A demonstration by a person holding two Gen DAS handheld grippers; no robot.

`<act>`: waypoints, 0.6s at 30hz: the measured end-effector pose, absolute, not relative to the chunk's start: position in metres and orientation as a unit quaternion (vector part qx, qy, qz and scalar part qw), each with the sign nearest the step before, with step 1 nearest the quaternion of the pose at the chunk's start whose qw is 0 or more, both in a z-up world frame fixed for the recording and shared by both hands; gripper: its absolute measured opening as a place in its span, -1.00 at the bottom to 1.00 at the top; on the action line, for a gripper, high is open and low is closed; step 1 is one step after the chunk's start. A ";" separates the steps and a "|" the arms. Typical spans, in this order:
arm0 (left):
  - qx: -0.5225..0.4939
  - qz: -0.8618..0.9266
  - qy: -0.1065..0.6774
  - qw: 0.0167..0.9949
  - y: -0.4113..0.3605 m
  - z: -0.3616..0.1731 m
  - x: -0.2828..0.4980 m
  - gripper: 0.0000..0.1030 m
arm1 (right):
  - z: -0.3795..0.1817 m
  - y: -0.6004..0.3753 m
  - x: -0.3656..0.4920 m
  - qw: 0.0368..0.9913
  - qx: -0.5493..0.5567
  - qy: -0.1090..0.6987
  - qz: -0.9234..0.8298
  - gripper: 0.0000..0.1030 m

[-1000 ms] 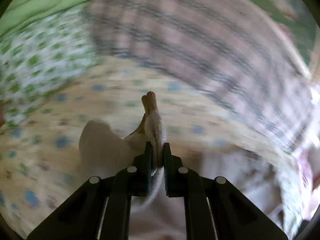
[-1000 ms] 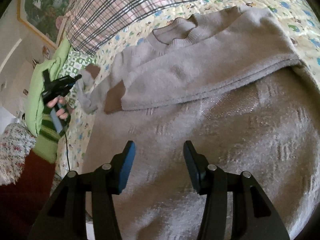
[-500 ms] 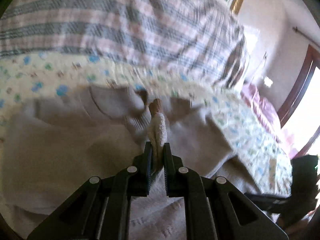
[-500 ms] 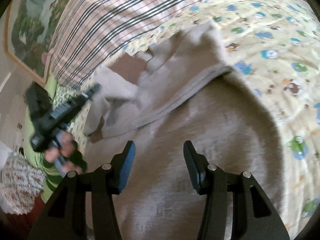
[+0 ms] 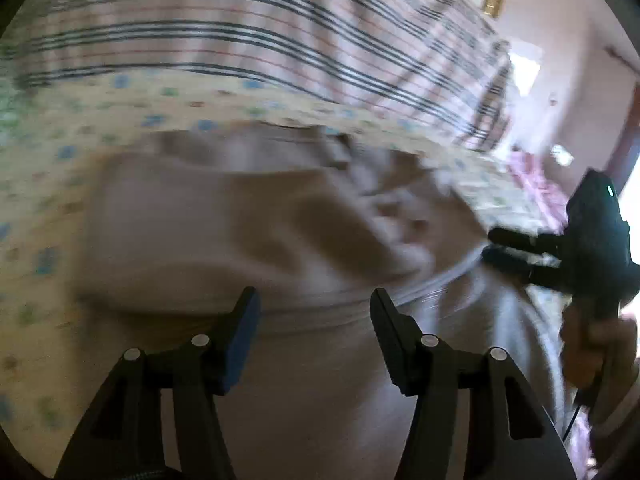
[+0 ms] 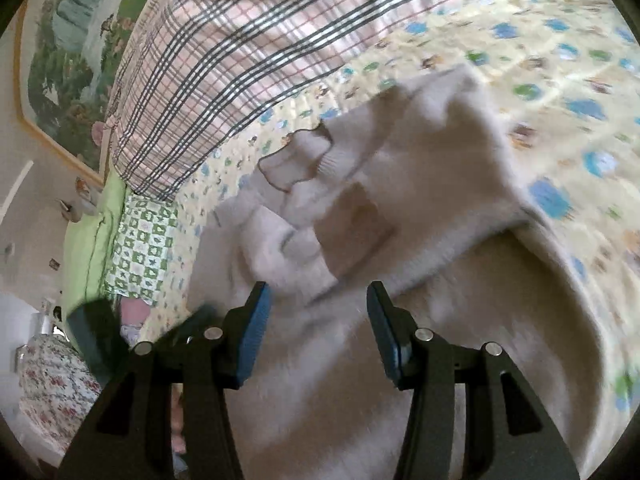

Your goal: Fold small clothes

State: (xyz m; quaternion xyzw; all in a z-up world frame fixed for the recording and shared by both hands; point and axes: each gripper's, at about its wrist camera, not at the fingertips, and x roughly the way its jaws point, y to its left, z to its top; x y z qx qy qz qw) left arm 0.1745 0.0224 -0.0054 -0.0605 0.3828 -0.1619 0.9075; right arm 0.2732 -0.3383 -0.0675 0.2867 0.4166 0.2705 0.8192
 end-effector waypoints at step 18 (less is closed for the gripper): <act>-0.057 0.036 0.438 0.896 0.118 -0.043 0.226 -0.18 | -0.032 -0.339 0.311 0.836 0.306 0.347 0.296 -0.81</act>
